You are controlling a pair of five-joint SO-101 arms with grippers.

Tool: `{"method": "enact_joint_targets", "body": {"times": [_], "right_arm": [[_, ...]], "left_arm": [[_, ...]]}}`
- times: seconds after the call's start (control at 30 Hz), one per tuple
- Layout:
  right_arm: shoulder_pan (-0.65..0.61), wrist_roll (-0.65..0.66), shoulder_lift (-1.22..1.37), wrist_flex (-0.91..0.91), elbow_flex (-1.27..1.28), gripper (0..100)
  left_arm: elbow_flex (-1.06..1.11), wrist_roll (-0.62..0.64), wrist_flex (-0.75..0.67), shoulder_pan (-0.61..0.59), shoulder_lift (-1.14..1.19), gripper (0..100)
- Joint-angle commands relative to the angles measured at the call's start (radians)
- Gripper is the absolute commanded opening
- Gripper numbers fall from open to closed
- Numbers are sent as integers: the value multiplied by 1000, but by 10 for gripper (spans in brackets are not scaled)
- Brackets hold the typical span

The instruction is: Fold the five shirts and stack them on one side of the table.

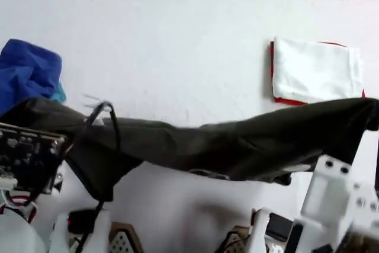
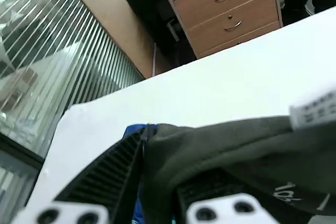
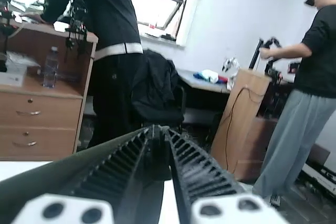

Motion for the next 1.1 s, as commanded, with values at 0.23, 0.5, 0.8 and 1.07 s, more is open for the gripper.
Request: {"method": "enact_joint_targets", "body": {"times": [0.23, 0.5, 0.8, 1.07], "right_arm": [[18, -15, 64, -21, 2, 19], [12, -40, -33, -21, -40, 19], [10, -40, -168, -18, -49, 19], [10, -40, -274, -18, -51, 19]], "left_arm": [[82, 78, -26, -21, -3, 24], [42, 89, -26, -20, -115, 24], [45, 92, -18, -21, -192, 24], [4, 98, -6, -21, -195, 24]]}}
